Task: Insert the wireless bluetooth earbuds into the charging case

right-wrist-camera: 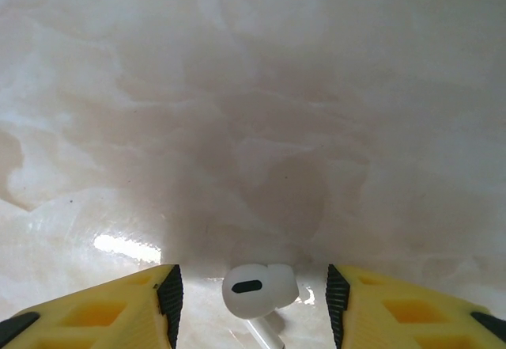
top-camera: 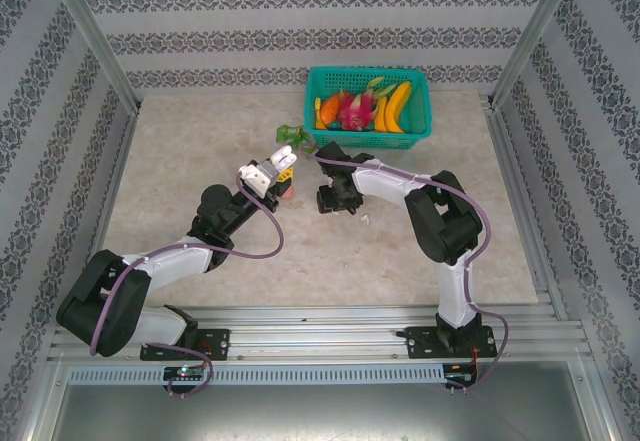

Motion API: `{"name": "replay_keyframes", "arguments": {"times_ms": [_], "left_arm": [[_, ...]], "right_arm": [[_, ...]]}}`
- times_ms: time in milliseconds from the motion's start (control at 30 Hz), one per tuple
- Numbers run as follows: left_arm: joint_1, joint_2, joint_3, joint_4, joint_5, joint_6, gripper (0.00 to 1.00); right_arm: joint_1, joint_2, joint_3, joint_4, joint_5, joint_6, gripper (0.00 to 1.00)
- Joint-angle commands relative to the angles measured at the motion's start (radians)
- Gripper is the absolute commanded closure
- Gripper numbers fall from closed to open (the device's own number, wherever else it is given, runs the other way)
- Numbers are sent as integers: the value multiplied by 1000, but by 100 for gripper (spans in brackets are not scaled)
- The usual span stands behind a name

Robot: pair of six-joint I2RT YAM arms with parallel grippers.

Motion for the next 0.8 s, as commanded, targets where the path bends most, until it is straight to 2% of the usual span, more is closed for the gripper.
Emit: {"name": "replay_keyframes", "arguments": {"times_ms": [0, 467, 767], "left_arm": [[15, -27, -13, 48, 24, -19, 100], [16, -35, -16, 41, 23, -22, 100], [17, -31, -19, 45, 25, -28, 100]], "right_arm": [[-9, 29, 26, -19, -20, -17, 49], [-8, 52, 43, -26, -22, -21, 58], [23, 52, 58, -77, 61, -26, 58]]}}
